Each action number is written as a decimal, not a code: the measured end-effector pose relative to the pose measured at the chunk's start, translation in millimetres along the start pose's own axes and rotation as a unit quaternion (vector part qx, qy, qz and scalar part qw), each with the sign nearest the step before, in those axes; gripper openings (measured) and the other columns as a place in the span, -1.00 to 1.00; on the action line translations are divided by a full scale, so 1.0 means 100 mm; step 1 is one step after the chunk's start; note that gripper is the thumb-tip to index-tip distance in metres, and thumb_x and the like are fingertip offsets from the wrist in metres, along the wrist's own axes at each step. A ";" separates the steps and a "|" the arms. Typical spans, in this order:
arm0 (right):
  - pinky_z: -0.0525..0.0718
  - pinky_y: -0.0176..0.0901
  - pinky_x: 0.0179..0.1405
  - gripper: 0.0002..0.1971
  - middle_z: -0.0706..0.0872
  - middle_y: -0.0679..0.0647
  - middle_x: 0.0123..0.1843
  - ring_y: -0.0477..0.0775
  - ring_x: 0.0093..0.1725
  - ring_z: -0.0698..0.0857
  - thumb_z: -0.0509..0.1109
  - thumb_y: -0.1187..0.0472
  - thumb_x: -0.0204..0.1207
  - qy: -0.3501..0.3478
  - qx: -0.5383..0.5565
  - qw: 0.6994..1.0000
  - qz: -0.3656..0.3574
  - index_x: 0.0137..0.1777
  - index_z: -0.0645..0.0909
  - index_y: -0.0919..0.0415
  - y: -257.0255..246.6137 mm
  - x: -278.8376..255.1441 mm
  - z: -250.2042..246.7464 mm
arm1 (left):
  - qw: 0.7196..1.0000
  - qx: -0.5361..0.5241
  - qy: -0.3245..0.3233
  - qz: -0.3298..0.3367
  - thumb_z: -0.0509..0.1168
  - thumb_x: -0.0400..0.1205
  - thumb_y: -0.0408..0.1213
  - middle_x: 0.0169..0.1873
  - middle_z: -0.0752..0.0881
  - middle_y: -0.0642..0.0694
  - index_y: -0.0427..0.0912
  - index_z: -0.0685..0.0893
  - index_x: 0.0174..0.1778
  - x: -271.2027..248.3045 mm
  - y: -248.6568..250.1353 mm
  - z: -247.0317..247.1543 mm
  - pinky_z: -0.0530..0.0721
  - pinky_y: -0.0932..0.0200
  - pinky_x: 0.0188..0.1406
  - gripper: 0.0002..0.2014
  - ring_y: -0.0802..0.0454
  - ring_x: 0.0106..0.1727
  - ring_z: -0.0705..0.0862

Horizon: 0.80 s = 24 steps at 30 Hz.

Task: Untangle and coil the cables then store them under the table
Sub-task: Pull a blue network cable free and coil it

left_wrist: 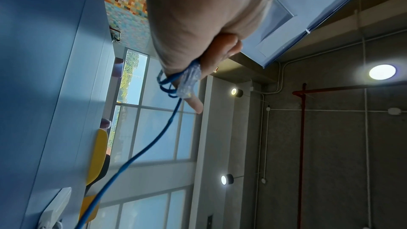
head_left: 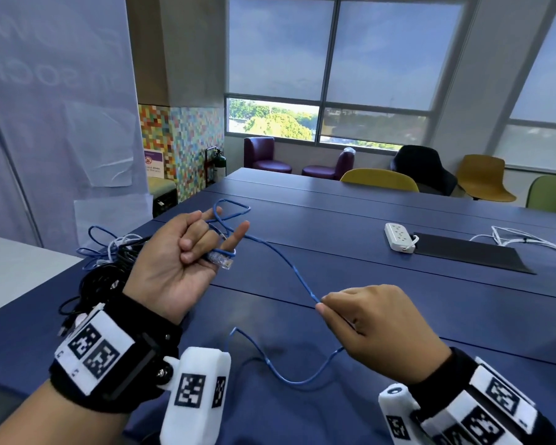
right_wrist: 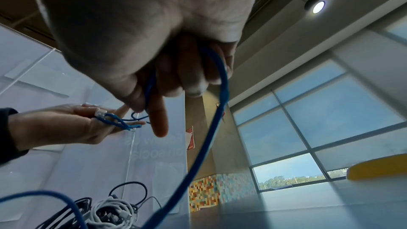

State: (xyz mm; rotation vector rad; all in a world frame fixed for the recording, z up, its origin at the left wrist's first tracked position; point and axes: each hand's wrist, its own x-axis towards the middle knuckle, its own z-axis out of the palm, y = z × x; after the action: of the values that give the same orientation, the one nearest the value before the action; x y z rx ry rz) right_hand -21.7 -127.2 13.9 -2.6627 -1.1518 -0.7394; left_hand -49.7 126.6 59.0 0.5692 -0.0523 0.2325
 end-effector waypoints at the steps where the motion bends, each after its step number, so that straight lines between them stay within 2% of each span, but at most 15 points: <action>1: 0.31 -0.12 -0.56 -0.61 0.26 -0.05 -0.51 0.08 -0.52 0.35 0.12 -0.06 0.64 -0.009 0.006 1.000 -0.005 -0.40 0.23 0.07 0.03 -0.01 0.01 | 1.000 0.004 0.001 0.000 0.07 0.71 -0.41 -0.75 0.18 0.06 -0.34 0.56 0.10 0.00 0.01 0.00 0.79 -0.01 -0.01 -0.82 0.10 -0.76 0.13; 3: 0.34 -0.15 -0.48 -0.63 0.30 -0.07 -0.46 0.06 -0.47 0.38 0.09 -0.07 0.64 -0.031 0.038 0.999 -0.013 -0.38 0.27 0.05 0.08 -0.01 0.04 | 0.999 0.032 0.007 0.000 0.17 0.69 -0.35 -0.77 0.17 0.05 -0.31 0.62 -0.06 -0.02 0.01 0.01 0.79 0.06 -0.06 -0.85 0.11 -0.78 0.12; 5: 0.47 -0.08 -0.41 -0.62 0.38 -0.07 -0.39 0.06 -0.41 0.44 0.02 -0.10 0.62 -0.061 0.078 0.995 -0.011 -0.31 0.44 0.07 0.11 0.01 0.06 | 0.997 0.070 0.013 -0.007 0.25 0.68 -0.28 -0.77 0.17 0.05 -0.21 0.62 -0.29 -0.06 -0.03 0.03 0.77 0.17 -0.16 -0.78 0.13 -0.79 0.11; 7: 0.57 0.01 -0.31 -0.57 0.48 -0.08 -0.32 0.05 -0.33 0.53 -0.01 -0.13 0.59 -0.081 0.096 0.992 -0.012 -0.17 0.61 0.08 0.09 0.01 0.06 | 0.995 0.096 0.027 -0.008 0.28 0.67 -0.25 -0.77 0.17 0.05 -0.16 0.59 -0.44 -0.09 -0.09 0.05 0.67 0.29 -0.29 -0.68 0.15 -0.78 0.10; 9: 0.58 0.03 -0.28 -0.60 0.53 -0.09 -0.30 0.04 -0.29 0.55 0.04 -0.11 0.59 -0.090 0.098 0.991 -0.022 -0.13 0.65 0.06 0.03 0.03 0.03 | 0.994 0.107 0.037 -0.001 0.31 0.66 -0.20 -0.76 0.16 0.04 -0.15 0.59 -0.39 -0.11 -0.13 0.09 0.57 0.33 -0.39 -0.72 0.15 -0.79 0.08; 11: 0.55 0.01 -0.28 -0.66 0.52 -0.07 -0.35 0.05 -0.29 0.51 0.11 -0.07 0.58 -0.105 0.104 0.989 -0.022 -0.20 0.61 0.10 0.00 0.04 0.00 | 0.992 0.115 0.041 0.005 0.37 0.59 -0.10 -0.73 0.14 0.04 -0.13 0.58 -0.25 -0.14 -0.15 0.13 0.53 0.31 -0.44 -0.80 0.15 -0.78 0.06; 14: 0.52 0.03 -0.28 -0.61 0.51 0.03 -0.41 0.10 -0.32 0.48 0.13 -0.09 0.54 -0.128 0.114 0.985 -0.017 -0.32 0.52 0.20 -0.04 0.06 -0.06 | 0.991 0.131 0.036 -0.003 0.45 0.46 -0.03 -0.71 0.12 0.03 -0.13 0.59 -0.20 -0.19 -0.17 0.17 0.48 0.30 -0.48 -0.74 0.16 -0.76 0.06; 16: 0.53 0.04 -0.26 -0.54 0.55 0.12 -0.41 0.13 -0.32 0.50 0.06 -0.14 0.49 -0.141 0.109 0.984 -0.018 -0.32 0.54 0.24 -0.06 0.07 -0.08 | 0.987 0.156 0.024 -0.015 0.47 0.43 -0.09 -0.71 0.12 0.03 -0.21 0.62 -0.23 -0.21 -0.19 0.19 0.43 0.32 -0.49 -0.74 0.18 -0.76 0.05; 18: 0.52 0.03 -0.29 -0.54 0.54 0.17 -0.42 0.16 -0.34 0.49 0.03 -0.14 0.44 -0.150 0.098 0.983 -0.027 -0.35 0.50 0.26 -0.09 0.08 -0.10 | 0.984 0.178 0.025 -0.012 0.43 0.50 -0.19 -0.73 0.13 0.03 -0.27 0.62 -0.26 -0.21 -0.22 0.21 0.37 0.33 -0.53 -0.79 0.18 -0.76 0.04; 21: 0.40 0.03 -0.42 -0.63 0.35 0.22 -0.48 0.23 -0.39 0.33 0.15 -0.01 0.41 -0.144 0.071 0.985 -0.060 -0.44 0.24 0.26 -0.18 0.09 -0.13 | 0.980 0.191 0.063 -0.005 0.29 0.64 -0.29 -0.74 0.14 0.01 -0.34 0.62 -0.27 -0.18 -0.29 0.23 0.33 0.31 -0.59 -0.78 0.16 -0.75 0.04; 24: 0.31 -0.04 -0.46 -0.66 0.31 0.21 -0.49 0.24 -0.41 0.29 0.19 0.06 0.36 -0.144 0.055 0.985 -0.080 -0.48 0.20 0.26 -0.26 0.08 -0.16 | 0.977 0.188 0.105 -0.008 0.17 0.66 -0.32 -0.73 0.20 0.00 -0.37 0.60 -0.19 -0.15 -0.33 0.24 0.34 0.32 -0.61 -0.79 0.15 -0.75 0.08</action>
State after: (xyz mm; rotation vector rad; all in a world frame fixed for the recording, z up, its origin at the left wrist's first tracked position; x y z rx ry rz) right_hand -42.1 -108.8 30.1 -2.6688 -1.4425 -0.3043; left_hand -55.8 83.5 59.7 0.9184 0.2053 0.2872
